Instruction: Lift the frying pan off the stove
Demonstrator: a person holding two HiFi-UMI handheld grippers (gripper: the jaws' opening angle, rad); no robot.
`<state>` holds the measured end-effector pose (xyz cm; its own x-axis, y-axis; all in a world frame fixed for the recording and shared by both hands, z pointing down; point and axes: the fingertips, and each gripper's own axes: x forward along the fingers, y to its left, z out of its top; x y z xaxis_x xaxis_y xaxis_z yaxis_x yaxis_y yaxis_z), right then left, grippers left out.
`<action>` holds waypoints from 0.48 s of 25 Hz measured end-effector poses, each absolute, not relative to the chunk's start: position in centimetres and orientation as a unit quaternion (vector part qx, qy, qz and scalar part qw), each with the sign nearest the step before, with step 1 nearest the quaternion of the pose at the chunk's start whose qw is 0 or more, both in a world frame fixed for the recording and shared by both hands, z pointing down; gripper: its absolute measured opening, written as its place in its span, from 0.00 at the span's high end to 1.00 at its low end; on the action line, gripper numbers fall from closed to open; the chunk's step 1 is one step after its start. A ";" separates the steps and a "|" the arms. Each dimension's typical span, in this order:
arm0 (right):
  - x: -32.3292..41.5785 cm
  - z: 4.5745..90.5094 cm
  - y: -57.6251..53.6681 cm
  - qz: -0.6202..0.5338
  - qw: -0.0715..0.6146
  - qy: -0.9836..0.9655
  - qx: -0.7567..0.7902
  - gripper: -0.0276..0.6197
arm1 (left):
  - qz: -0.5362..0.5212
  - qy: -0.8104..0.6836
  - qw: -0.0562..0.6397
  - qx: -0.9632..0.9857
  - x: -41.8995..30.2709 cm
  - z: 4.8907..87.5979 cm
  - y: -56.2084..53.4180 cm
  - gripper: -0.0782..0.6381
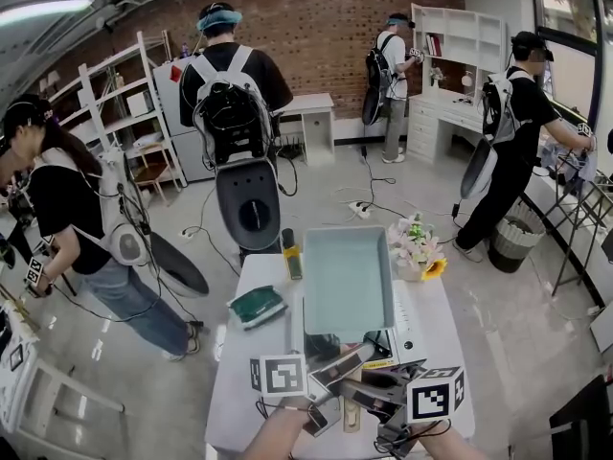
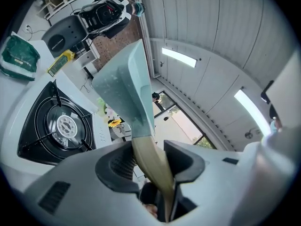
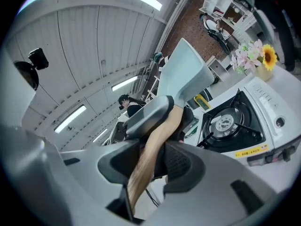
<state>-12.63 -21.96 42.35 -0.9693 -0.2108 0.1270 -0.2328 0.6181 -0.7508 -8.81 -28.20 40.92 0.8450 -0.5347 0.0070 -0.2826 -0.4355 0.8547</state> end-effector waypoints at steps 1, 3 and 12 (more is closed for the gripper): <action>-12.6 42.2 -21.9 0.416 0.013 -0.901 0.124 0.71 | -0.133 -0.244 0.469 0.839 -8.8 40.7 -28.2 0.65; -12.5 42.0 -21.7 0.412 0.012 -0.902 0.126 0.71 | -0.133 -0.242 0.464 0.842 -8.7 40.4 -27.9 0.65; -12.2 40.7 -20.6 0.398 0.004 -0.908 0.129 0.72 | -0.135 -0.237 0.446 0.852 -8.3 38.8 -26.7 0.65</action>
<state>-12.23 -20.58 40.66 -0.9669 -0.2308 0.1089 -0.2366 0.6506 -0.7216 -8.31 -26.69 38.81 0.8509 -0.5249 -0.0188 -0.2840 -0.4898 0.8243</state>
